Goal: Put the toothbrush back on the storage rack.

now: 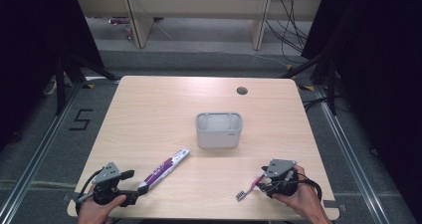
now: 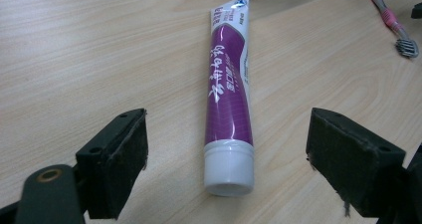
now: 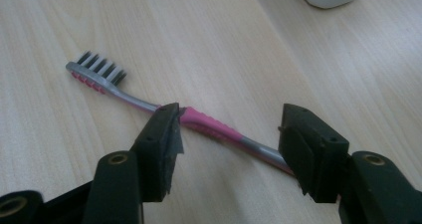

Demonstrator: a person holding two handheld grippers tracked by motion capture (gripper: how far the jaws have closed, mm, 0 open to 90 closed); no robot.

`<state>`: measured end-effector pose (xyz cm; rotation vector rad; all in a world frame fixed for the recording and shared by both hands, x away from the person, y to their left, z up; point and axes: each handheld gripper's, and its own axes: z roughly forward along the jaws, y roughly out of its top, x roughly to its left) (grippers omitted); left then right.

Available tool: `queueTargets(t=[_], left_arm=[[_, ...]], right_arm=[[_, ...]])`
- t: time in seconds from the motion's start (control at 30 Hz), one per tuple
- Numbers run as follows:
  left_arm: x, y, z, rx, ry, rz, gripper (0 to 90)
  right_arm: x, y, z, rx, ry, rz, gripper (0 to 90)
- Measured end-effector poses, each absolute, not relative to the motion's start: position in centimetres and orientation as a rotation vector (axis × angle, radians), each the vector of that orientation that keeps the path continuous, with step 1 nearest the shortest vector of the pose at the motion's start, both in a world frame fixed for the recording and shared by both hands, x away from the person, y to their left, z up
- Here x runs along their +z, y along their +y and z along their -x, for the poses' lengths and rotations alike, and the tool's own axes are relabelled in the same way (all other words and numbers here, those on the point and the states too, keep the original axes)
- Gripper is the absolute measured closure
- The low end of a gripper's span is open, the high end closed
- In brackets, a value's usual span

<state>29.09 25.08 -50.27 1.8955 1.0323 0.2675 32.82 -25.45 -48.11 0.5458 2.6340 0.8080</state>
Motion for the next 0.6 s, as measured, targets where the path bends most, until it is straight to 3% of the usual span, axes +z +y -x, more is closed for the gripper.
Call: queueTargets(t=[0.6], left_arm=[[-50.25, 25.06, -29.06, 0.261, 1.031, -1.895, 16.2]], right_arm=[[-48.74, -24.71, -33.62, 0.730, 2.708, -0.499, 48.0]])
